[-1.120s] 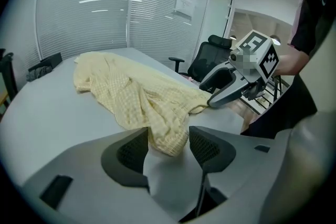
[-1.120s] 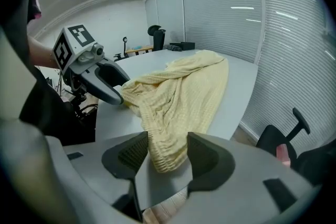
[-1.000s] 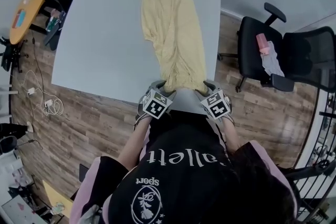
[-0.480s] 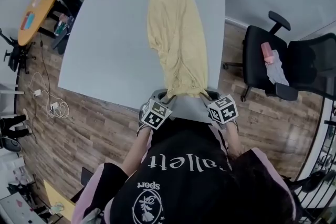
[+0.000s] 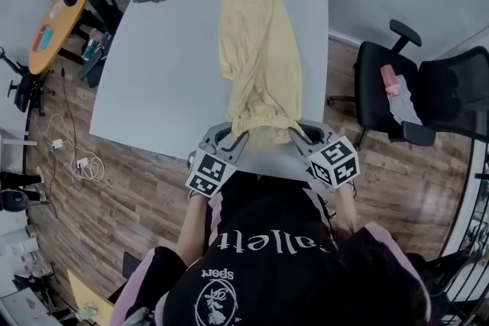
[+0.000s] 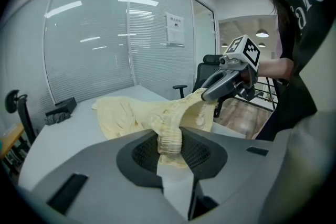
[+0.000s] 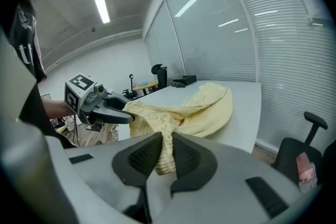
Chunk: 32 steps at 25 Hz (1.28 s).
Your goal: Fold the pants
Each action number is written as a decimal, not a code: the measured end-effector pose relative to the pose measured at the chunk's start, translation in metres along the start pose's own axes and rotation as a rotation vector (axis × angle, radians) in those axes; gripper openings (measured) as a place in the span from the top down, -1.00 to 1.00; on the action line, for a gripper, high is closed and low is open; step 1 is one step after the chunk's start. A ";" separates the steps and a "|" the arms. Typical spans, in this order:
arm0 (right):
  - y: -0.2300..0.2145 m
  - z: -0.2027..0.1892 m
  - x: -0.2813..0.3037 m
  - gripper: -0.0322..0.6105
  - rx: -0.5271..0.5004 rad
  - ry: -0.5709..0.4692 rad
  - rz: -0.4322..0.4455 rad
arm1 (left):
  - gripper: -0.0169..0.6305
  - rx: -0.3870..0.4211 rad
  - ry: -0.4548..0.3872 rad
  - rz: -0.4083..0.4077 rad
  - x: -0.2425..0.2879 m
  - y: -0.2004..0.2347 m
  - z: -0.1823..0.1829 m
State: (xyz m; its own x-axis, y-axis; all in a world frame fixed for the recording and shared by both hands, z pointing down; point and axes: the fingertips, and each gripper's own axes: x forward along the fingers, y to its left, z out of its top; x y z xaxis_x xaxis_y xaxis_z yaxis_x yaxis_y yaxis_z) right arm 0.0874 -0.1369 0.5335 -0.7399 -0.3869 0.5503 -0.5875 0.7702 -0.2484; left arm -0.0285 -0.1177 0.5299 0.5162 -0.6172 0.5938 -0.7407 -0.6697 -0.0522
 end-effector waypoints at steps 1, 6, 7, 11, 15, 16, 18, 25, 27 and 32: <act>0.005 0.009 -0.002 0.70 -0.011 -0.012 0.003 | 0.61 0.021 -0.009 0.004 -0.007 0.004 0.005; 0.034 0.045 -0.012 0.70 -0.031 -0.050 0.039 | 0.62 0.122 -0.048 -0.018 -0.045 0.018 0.029; 0.040 0.051 -0.014 0.70 -0.034 -0.056 0.054 | 0.62 0.137 -0.059 -0.024 -0.053 0.021 0.034; 0.066 0.079 -0.026 0.70 -0.047 -0.084 0.124 | 0.63 0.209 -0.087 -0.049 -0.085 0.032 0.054; 0.083 0.109 -0.029 0.70 -0.059 -0.137 0.156 | 0.63 0.302 -0.104 -0.073 -0.107 0.047 0.065; 0.085 0.115 -0.027 0.70 -0.059 -0.146 0.156 | 0.63 0.310 -0.110 -0.073 -0.110 0.053 0.066; 0.085 0.124 -0.021 0.70 -0.059 -0.155 0.144 | 0.63 0.321 -0.119 -0.067 -0.111 0.064 0.069; 0.052 0.161 0.004 0.70 -0.096 -0.171 0.046 | 0.63 0.416 -0.155 -0.038 -0.091 0.109 0.091; 0.037 0.178 0.012 0.70 -0.107 -0.189 0.021 | 0.63 0.434 -0.179 -0.024 -0.083 0.126 0.103; -0.008 0.217 0.040 0.70 -0.112 -0.208 -0.037 | 0.63 0.466 -0.220 0.022 -0.054 0.171 0.128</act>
State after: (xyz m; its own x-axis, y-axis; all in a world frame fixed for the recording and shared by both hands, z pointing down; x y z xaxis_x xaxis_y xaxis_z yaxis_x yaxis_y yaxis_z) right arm -0.0086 -0.2682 0.3840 -0.7773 -0.5029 0.3780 -0.5836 0.8007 -0.1349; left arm -0.1282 -0.2520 0.3868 0.6180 -0.6717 0.4085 -0.5081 -0.7378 -0.4445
